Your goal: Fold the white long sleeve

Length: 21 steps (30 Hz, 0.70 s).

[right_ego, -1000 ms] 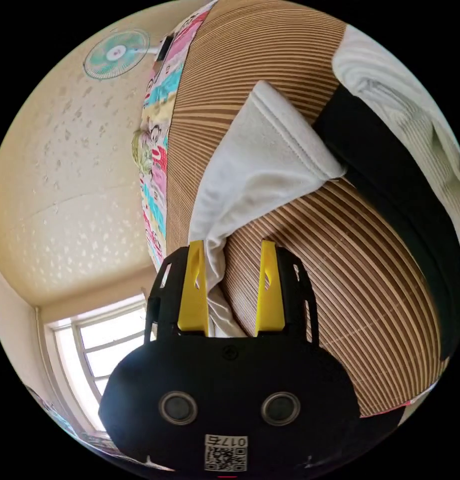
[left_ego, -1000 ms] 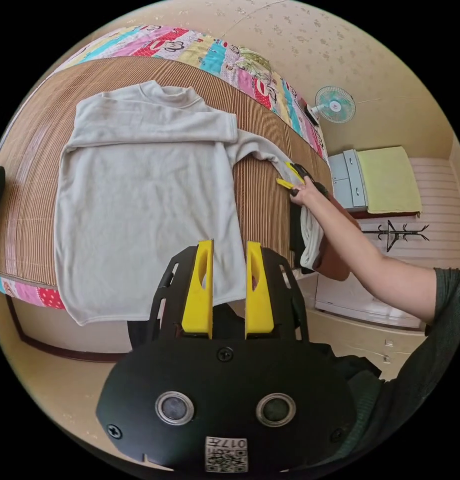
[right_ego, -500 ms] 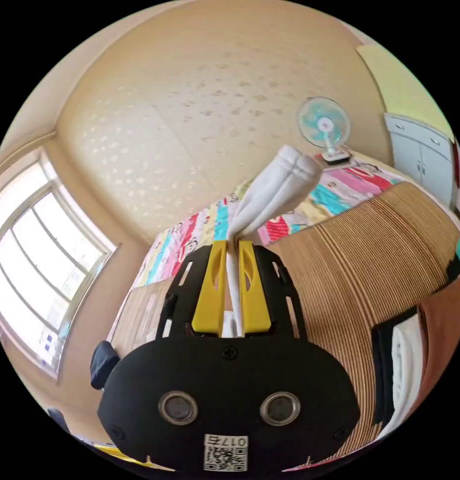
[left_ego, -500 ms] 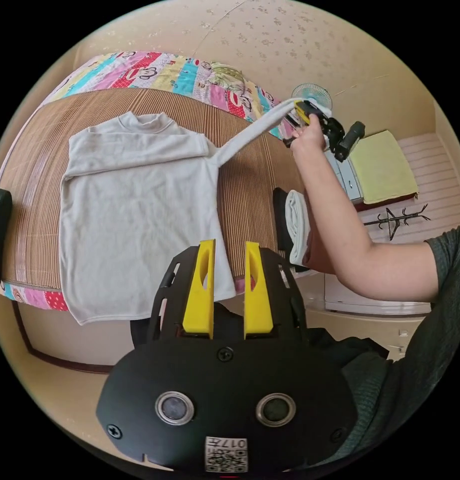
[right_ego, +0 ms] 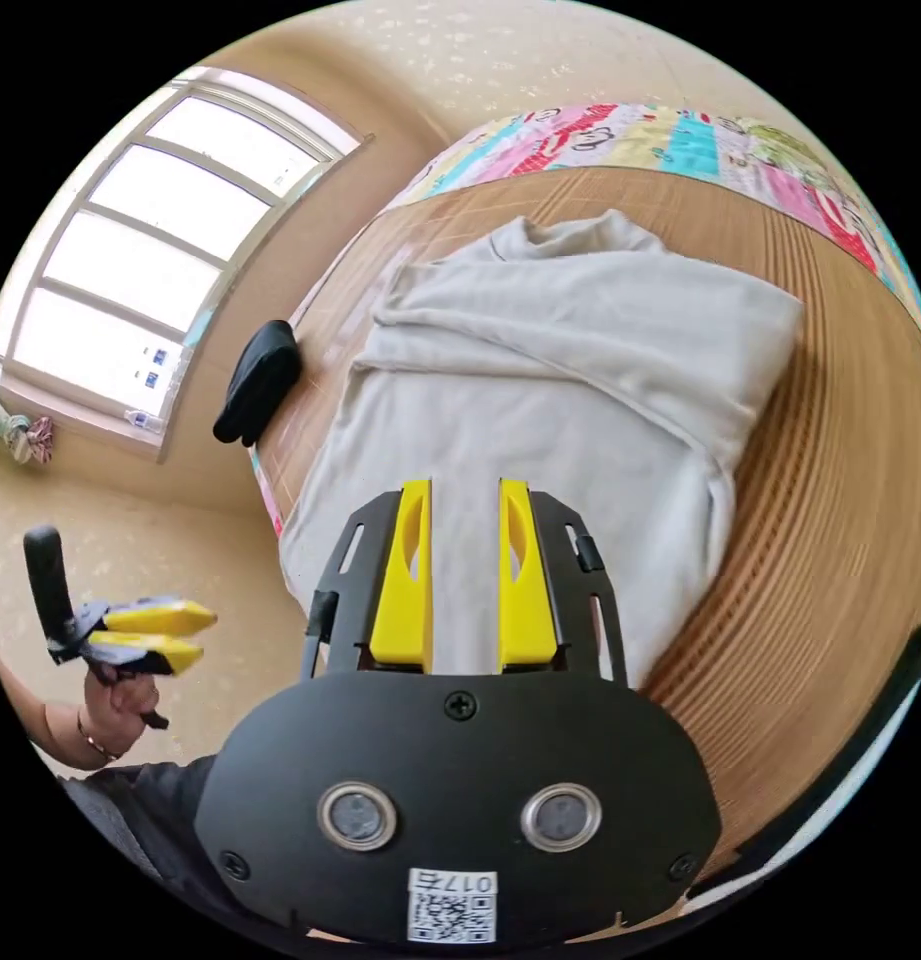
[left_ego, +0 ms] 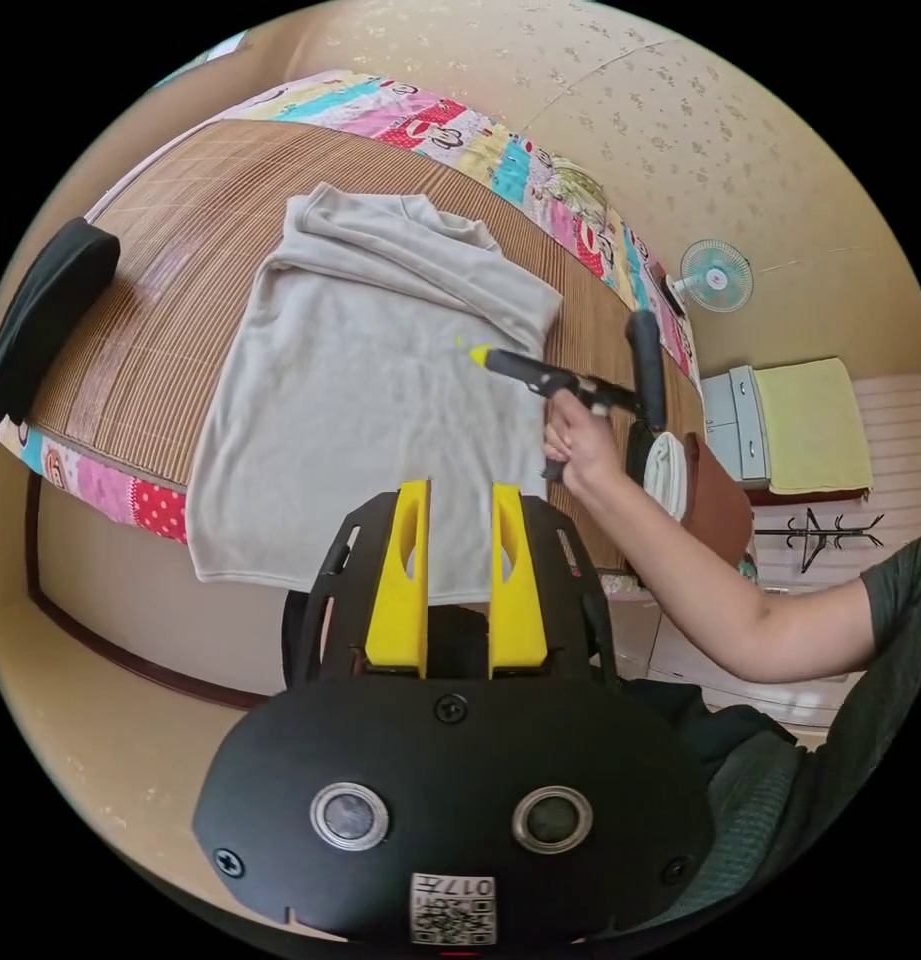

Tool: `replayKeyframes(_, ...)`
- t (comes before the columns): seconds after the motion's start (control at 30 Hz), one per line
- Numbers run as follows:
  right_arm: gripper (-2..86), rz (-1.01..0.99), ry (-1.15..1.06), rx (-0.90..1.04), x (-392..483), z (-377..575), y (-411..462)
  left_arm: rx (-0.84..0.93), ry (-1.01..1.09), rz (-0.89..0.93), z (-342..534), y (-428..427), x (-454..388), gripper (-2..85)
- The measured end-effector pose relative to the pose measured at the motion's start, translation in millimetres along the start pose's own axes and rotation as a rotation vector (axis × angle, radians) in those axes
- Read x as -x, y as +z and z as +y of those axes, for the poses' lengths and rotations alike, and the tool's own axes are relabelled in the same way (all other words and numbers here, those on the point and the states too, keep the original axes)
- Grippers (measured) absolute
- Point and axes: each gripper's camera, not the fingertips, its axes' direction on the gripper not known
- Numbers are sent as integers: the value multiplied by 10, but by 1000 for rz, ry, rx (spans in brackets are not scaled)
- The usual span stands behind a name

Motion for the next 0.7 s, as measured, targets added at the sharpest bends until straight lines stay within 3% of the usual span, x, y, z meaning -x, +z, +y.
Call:
replayKeyframes(0.27,94,217,201,91,-353,994,-514,-29,57,-97,-996,-47,782,98)
replayKeyframes(0.37,93,190,284,87,-398,1009,-504,14,96,-191,-1406,82,939,98)
replayKeyframes(0.47,90,151,360,79,-294,1091,-401,41,17,-132,-1366,255,1255,96)
replayKeyframes(0.6,77,212,268,72,139,1228,-193,105,30,-188,-1191,688,1384,65)
replayKeyframes(0.7,59,323,259,111,195,1127,92,54,44,-211,-1465,713,1349,48)
